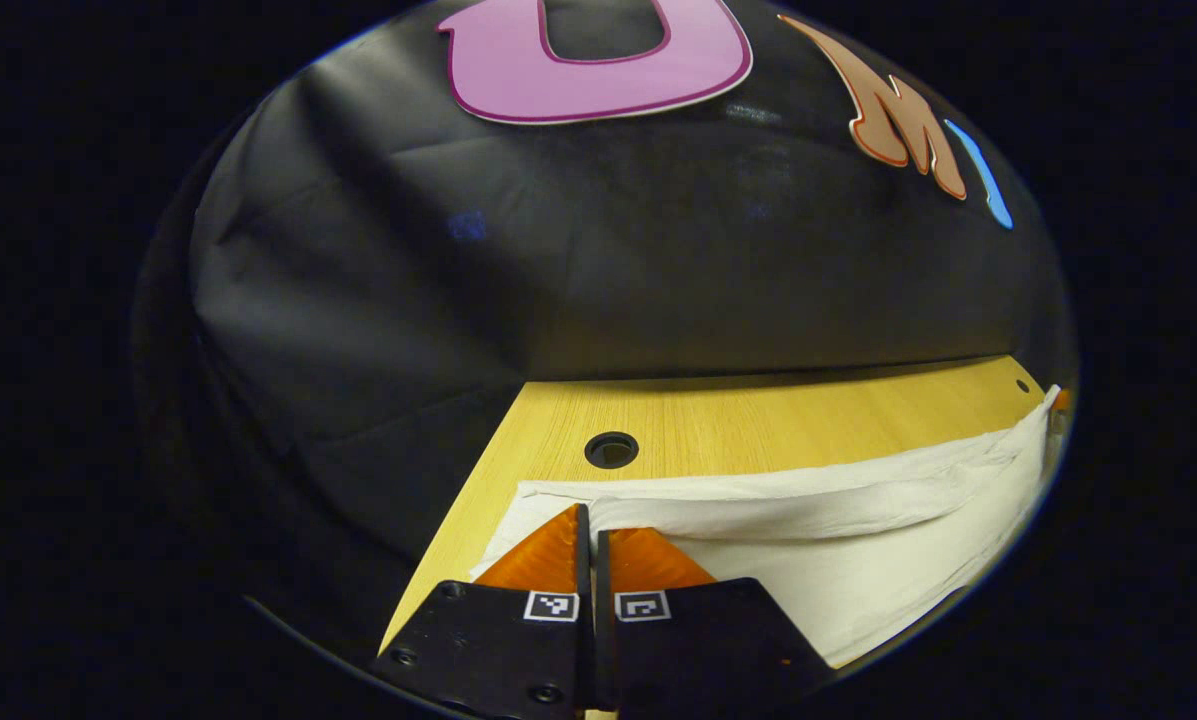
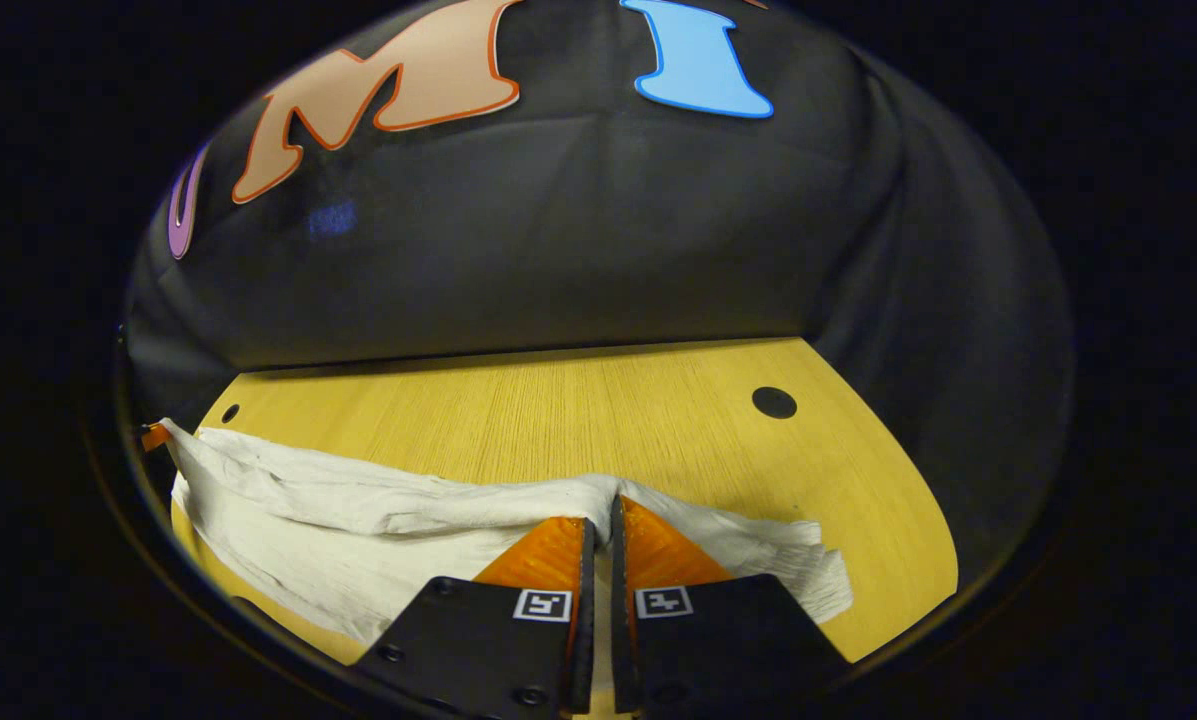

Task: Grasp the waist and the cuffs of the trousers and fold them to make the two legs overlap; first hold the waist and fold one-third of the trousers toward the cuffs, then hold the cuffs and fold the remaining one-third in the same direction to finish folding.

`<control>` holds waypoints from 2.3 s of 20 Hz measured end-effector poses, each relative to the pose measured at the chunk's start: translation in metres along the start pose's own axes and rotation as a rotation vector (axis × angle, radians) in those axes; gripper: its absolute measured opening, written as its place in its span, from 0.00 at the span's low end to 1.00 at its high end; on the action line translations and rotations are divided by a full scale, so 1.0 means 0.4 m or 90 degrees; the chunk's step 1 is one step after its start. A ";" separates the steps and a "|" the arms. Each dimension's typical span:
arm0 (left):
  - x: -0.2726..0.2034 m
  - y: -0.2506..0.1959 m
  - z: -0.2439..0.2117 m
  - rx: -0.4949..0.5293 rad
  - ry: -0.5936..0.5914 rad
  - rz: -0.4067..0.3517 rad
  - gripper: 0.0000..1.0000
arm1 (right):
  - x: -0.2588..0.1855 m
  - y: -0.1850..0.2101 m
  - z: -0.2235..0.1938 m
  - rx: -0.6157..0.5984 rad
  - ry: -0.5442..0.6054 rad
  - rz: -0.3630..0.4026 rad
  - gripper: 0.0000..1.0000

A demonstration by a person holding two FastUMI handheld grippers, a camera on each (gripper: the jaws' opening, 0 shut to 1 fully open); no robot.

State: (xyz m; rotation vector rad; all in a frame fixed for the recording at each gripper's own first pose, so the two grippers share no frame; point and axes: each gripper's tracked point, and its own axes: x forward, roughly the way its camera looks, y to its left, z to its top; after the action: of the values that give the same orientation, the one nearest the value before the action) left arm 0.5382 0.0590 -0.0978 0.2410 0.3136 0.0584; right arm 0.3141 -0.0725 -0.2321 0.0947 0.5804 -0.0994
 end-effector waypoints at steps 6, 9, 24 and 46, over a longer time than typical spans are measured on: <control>0.033 -0.019 -0.014 -0.032 -0.017 0.008 0.12 | 0.030 0.001 0.022 0.070 0.002 0.011 0.62; 0.014 -0.021 -0.009 -0.065 -0.021 0.008 0.94 | -0.008 -0.023 0.035 0.074 -0.014 -0.001 0.96; -0.293 -0.057 0.032 -0.150 -0.033 0.013 0.96 | -0.190 -0.341 -0.124 0.216 0.020 -0.073 0.97; -0.575 -0.264 -0.028 -0.187 -0.044 0.028 0.96 | -0.077 -0.363 -0.213 0.321 0.063 -0.009 0.22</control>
State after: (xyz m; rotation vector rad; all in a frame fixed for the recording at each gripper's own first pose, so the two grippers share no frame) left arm 0.3184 -0.0625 -0.0651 -0.0421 0.2278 0.1384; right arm 0.2248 -0.2046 -0.2947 0.5872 0.6446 -0.2544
